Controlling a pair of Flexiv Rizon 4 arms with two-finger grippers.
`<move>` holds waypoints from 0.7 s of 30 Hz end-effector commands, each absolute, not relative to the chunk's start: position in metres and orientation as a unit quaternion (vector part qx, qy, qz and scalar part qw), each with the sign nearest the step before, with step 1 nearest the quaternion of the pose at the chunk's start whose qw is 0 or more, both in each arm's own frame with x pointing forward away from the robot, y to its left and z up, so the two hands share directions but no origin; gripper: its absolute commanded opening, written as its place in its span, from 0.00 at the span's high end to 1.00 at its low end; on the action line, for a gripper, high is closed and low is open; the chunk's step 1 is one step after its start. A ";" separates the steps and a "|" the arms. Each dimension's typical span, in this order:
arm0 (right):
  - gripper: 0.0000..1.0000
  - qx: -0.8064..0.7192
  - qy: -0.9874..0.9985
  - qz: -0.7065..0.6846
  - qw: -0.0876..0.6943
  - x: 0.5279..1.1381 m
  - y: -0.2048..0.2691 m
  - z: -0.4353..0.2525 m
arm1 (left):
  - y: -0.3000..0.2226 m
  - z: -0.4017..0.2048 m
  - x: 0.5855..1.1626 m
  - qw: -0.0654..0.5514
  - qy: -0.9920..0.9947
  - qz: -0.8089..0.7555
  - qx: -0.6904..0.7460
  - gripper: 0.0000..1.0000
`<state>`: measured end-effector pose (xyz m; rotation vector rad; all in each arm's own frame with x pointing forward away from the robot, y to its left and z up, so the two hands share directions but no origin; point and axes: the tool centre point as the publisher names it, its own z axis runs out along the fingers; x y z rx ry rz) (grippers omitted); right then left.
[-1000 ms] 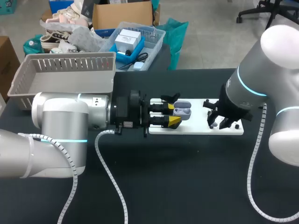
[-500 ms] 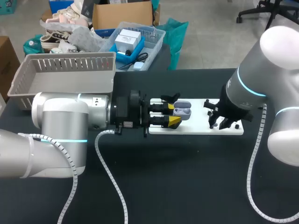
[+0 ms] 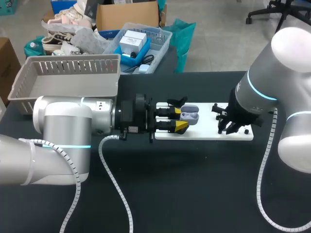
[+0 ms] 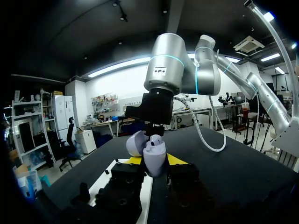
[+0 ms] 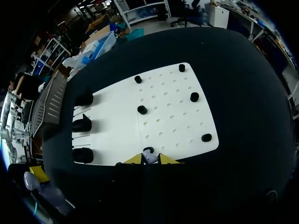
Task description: Pick up each earbud case from the left stands, insert the matching earbuds, close the lid, and place the case in the box.
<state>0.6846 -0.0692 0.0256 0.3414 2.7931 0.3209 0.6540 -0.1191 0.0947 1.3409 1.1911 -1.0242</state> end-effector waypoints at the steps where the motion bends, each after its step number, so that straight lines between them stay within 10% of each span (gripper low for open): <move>1: 1.00 0.119 0.974 0.117 0.155 0.681 -0.071 0.037 | -0.120 0.094 0.654 0.513 0.495 -0.425 0.557 1.00; 21: 1.00 0.071 0.970 0.117 0.202 0.654 -0.065 0.150 | -0.120 0.094 0.654 0.513 0.495 -0.425 0.557 1.00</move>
